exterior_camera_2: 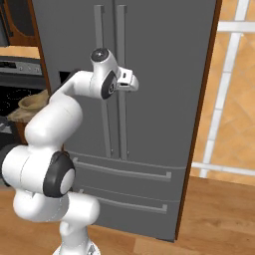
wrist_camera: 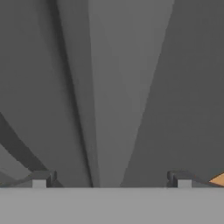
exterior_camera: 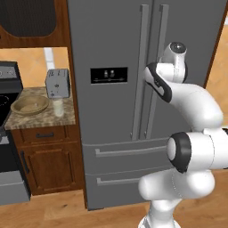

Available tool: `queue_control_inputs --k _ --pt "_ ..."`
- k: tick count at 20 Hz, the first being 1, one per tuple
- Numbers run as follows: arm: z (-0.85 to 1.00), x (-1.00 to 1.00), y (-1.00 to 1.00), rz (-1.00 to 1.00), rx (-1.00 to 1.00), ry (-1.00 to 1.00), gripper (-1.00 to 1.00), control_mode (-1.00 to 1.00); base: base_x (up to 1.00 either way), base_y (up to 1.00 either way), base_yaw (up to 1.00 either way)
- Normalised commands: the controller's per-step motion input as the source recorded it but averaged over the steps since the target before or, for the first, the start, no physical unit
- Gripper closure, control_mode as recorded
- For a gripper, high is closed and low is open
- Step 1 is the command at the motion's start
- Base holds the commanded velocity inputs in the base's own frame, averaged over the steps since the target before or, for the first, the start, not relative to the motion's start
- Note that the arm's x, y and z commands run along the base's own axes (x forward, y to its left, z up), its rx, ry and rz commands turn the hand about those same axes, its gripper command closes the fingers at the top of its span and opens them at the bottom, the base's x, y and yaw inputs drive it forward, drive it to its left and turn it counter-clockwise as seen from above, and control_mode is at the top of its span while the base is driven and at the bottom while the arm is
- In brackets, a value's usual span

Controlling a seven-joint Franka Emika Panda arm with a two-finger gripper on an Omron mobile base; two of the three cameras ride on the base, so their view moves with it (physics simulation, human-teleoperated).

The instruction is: Grab a lemon wedge from the fridge and one ice cube from the ice bowl, and put them in the glass of lemonade.

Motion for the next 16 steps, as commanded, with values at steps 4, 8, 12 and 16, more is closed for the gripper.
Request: queue_control_inputs --k 4,8,12,16 --pt "-0.36 0.75 -0.06 0.00 0.00 0.00 -1.00 -1.00 0.00 0.00 0.00" --pt "-0.30 0.54 -0.18 0.00 0.00 0.00 -1.00 -1.00 0.00 0.00 0.00" --pt "-0.20 0.14 -0.06 0.00 0.01 0.00 -1.00 -1.00 0.00 0.00 0.00" --pt "-0.08 0.03 0.00 0.00 0.00 0.00 1.00 -1.00 0.00 0.00 0.00"
